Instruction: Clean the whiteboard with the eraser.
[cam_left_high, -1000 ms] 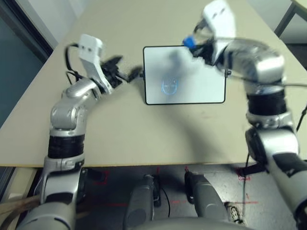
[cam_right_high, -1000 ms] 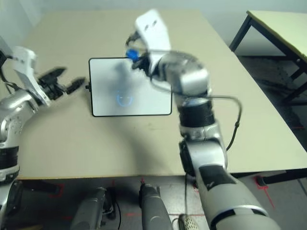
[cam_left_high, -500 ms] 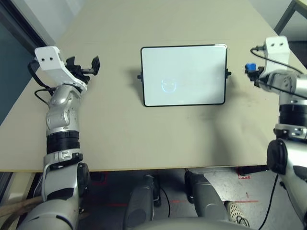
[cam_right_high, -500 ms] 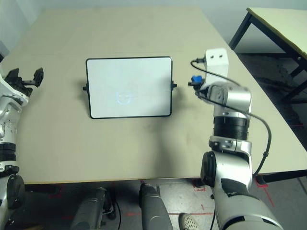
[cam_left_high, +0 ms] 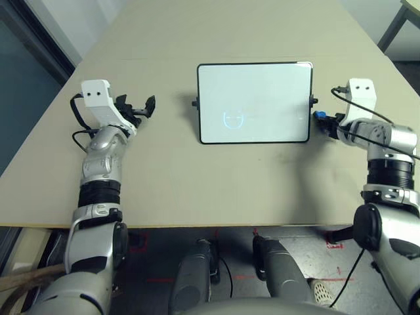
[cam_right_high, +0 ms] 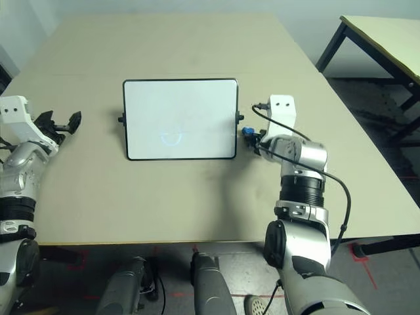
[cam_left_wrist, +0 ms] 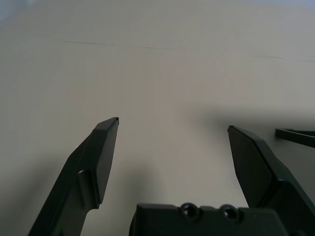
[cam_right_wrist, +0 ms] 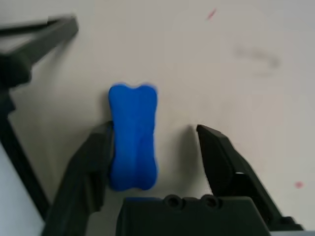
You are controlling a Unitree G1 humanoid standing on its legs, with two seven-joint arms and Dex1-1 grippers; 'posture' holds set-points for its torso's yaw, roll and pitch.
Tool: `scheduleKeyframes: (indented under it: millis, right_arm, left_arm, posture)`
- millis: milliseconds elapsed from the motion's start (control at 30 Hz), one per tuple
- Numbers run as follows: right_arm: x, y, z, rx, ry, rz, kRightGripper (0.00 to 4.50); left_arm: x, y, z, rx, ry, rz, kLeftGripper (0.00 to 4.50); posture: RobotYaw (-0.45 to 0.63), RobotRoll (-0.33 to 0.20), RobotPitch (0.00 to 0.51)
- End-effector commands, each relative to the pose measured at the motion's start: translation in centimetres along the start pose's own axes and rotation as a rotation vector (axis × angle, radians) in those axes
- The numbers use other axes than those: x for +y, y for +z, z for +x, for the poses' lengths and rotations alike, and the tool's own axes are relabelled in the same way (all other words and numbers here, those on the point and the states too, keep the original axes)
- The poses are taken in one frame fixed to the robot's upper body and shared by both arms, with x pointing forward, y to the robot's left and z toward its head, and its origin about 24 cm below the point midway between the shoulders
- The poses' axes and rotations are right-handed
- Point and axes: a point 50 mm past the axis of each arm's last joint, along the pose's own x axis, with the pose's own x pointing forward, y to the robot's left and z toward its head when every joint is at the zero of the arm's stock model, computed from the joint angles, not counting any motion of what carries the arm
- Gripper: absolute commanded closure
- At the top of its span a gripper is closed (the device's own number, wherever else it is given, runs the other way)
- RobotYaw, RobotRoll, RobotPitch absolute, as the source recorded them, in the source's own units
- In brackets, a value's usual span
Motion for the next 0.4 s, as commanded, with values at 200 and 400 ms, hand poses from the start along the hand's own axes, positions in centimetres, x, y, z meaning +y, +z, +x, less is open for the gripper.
scheduleKeyframes:
  millis: [200,400]
  right_arm:
    - [-4.6,1.4,0.1,-0.382,-0.139,-0.143,0.02]
    - [-7.7,-1.7,0.3,-0.401,-0.219,-0.278,0.02]
  left_arm:
    - [-0.6,-0.2,0.9,-0.043,0.036,0.022,0.00]
    - [0.3,-2.1,0.5,-0.026,0.125,-0.011,0.00]
  posture:
    - [-0.15,0.000,0.115]
    - [-0.15,0.000,0.086]
